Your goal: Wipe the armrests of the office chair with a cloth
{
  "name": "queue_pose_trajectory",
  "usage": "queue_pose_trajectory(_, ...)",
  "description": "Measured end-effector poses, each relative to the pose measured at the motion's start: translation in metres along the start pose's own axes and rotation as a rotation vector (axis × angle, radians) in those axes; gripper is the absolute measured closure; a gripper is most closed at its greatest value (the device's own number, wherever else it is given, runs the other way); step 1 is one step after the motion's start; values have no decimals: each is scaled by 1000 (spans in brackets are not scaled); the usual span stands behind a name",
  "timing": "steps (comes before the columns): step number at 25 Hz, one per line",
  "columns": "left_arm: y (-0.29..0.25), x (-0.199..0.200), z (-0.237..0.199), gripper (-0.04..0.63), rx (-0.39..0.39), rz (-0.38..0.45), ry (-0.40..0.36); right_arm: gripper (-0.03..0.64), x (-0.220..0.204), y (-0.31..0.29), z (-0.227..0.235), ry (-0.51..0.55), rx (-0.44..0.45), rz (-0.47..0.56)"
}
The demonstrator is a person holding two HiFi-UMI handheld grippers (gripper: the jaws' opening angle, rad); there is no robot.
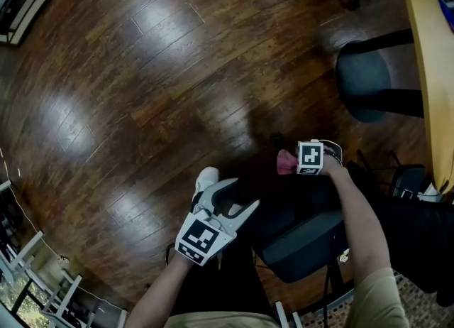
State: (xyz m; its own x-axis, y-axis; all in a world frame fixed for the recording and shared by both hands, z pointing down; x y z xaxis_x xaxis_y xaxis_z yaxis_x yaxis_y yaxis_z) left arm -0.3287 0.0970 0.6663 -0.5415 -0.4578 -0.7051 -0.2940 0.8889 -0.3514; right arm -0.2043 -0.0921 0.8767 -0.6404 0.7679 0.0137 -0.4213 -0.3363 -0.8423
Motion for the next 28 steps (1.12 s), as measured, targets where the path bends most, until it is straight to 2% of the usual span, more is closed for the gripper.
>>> queue_pose_trajectory(5, -10, 12, 14, 374, -11, 14, -25, 552, 10, 71, 0, -5, -208, 216)
queue_pose_trajectory(7, -15, 20, 20, 373, -13, 33, -30, 552, 10, 108, -3, -43, -308, 319)
queue_pose_trajectory(13, -20, 55, 49, 374, -61, 56, -94, 552, -19, 201, -42, -264, -625, 652)
queue_pose_trajectory(17, -22, 71, 83, 374, -87, 45, -165, 552, -52, 232, -95, -402, -790, 828)
queue_pose_trajectory(20, -29, 78, 107, 374, -129, 20, -229, 552, -86, 241, -134, -572, -919, 967)
queue_pose_trajectory(23, -37, 77, 130, 374, -176, -4, -279, 551, -115, 230, -171, -783, -962, 1120)
queue_pose_trajectory(28, -46, 67, 172, 374, -217, -42, -324, 549, -114, 166, -227, -1022, -851, 1312)
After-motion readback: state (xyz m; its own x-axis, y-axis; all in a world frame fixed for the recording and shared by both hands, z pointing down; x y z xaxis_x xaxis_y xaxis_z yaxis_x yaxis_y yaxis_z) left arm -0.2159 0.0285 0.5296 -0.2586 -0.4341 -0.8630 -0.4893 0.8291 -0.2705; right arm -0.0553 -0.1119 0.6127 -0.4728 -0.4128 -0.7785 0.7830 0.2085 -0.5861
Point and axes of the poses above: the fingertips, and each gripper's own axes: y backward along the fingers, z to its right, x out of its top, the point moved 5 cm from there along y, backward along the fingers, and after that the axes turned 8 degrees about -x, right-handed, at the moved point
